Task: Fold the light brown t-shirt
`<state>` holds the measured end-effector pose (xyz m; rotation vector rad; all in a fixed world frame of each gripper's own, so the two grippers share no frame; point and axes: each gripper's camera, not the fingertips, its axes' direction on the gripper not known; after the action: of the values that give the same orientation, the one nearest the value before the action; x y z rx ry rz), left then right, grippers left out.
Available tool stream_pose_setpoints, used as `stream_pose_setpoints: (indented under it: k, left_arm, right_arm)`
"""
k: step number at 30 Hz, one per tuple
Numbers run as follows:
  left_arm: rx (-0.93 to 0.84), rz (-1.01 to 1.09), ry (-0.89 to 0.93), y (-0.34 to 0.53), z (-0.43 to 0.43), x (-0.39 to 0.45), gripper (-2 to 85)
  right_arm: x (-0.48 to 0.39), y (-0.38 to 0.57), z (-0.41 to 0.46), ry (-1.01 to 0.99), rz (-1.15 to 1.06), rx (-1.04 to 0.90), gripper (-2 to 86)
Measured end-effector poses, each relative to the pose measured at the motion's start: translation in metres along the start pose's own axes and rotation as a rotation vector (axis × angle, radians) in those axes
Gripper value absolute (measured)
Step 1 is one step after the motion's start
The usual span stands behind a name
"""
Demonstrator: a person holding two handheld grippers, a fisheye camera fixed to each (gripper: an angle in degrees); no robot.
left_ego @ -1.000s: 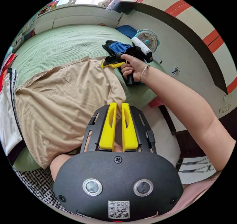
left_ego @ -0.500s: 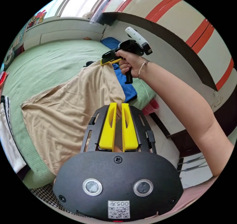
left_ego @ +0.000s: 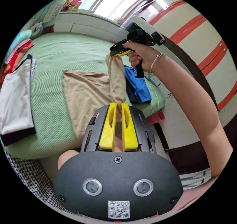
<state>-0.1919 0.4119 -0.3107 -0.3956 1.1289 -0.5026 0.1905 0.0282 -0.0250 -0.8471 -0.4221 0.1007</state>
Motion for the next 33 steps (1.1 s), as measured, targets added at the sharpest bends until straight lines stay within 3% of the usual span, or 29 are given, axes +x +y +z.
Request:
stream_pose_setpoints:
  k: [6, 9, 19, 23, 27, 33]
  left_arm:
    - [-0.138, -0.264, -0.154, 0.019, 0.032, -0.081, 4.9]
    - [-0.144, -0.319, -0.091, 0.02, 0.037, -0.102, 4.8]
    - [-0.109, -0.264, -0.041, -0.001, 0.013, -0.099, 4.8]
    - [-0.093, -0.221, -0.032, -0.015, 0.003, -0.083, 4.8]
    - [-0.078, -0.159, -0.073, -0.033, -0.006, -0.057, 4.9]
    - [-0.055, -0.108, -0.145, -0.045, -0.01, -0.031, 4.8]
  right_arm:
    - [-0.15, 0.004, 0.025, -0.063, -0.148, -0.084, 6.8]
    - [-0.183, 0.027, 0.017, -0.148, -0.205, -0.053, 8.4]
    - [-0.11, 0.182, 0.011, -0.036, -0.265, 0.058, 9.8]
    - [-0.09, 0.254, 0.032, -0.019, -0.161, 0.057, 11.6]
    - [-0.092, 0.293, 0.04, -0.082, -0.106, 0.092, 10.7]
    - [-0.12, 0.304, 0.045, 0.072, -0.065, 0.189, 8.0]
